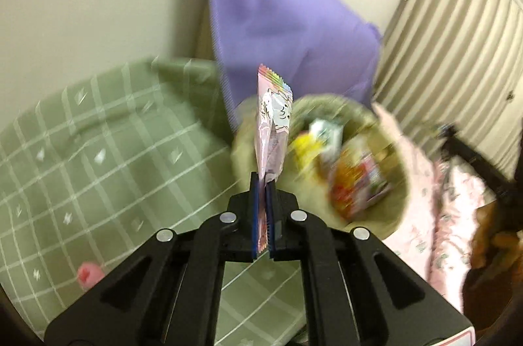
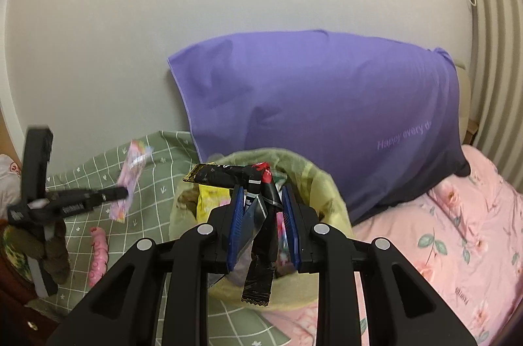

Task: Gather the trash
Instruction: 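Carry the pink wrapper over the bag with the left tool while the right tool holds the black wrapper there, then open both tools to drop both wrappers into the trash bag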

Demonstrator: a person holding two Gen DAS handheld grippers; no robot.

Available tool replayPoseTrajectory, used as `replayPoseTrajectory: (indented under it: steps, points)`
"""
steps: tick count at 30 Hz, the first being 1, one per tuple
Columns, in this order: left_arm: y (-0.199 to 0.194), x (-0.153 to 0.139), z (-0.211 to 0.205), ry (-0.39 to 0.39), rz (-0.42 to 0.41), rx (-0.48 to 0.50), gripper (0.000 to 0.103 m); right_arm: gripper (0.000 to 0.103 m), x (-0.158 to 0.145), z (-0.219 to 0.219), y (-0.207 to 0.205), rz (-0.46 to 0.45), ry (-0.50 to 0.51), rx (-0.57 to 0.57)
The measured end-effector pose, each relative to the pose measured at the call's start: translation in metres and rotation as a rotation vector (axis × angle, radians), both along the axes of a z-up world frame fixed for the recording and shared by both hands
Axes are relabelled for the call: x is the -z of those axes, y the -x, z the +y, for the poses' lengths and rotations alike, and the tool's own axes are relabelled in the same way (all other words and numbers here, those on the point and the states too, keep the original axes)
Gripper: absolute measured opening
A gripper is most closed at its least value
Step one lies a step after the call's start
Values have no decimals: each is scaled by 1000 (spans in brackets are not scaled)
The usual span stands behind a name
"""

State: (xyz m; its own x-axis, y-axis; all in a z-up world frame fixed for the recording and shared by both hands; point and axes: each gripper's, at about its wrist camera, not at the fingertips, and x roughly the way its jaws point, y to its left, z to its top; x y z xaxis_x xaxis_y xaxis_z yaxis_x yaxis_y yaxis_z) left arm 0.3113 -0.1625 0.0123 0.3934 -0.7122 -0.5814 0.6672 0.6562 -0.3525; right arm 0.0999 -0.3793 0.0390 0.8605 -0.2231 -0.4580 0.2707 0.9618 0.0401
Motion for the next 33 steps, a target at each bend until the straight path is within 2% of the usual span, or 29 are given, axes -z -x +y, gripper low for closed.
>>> replayPoseTrajectory:
  steps: [4, 8, 14, 20, 24, 25, 27, 31, 33]
  points:
    - [-9, -20, -33, 63, 30, 115, 4, 24, -5, -14, -9, -1, -10, -12]
    - [-6, -20, -69, 15, 41, 202, 4, 24, 1, -30, -26, 25, -28, -46]
    - [-16, 12, -109, -60, 127, 228, 4, 24, 27, -47, -58, 90, -23, -90]
    - [-29, 36, -122, -76, 181, 196, 5, 24, 44, -64, -80, 135, -51, -104]
    - [-29, 35, -110, -54, 187, 154, 17, 27, 55, -64, -83, 147, -53, -98]
    - [-29, 33, -104, -47, 184, 151, 21, 34, 57, -63, -84, 150, -51, -98]
    - [-26, 29, -94, -21, 180, 139, 40, 40, 59, -60, -85, 156, -51, -91]
    - [-14, 14, -58, 16, 136, 63, 48, 44, 56, -46, -79, 148, -22, -68]
    - [-6, 8, -40, 28, 117, 28, 56, 46, 54, -40, -72, 137, -19, -69]
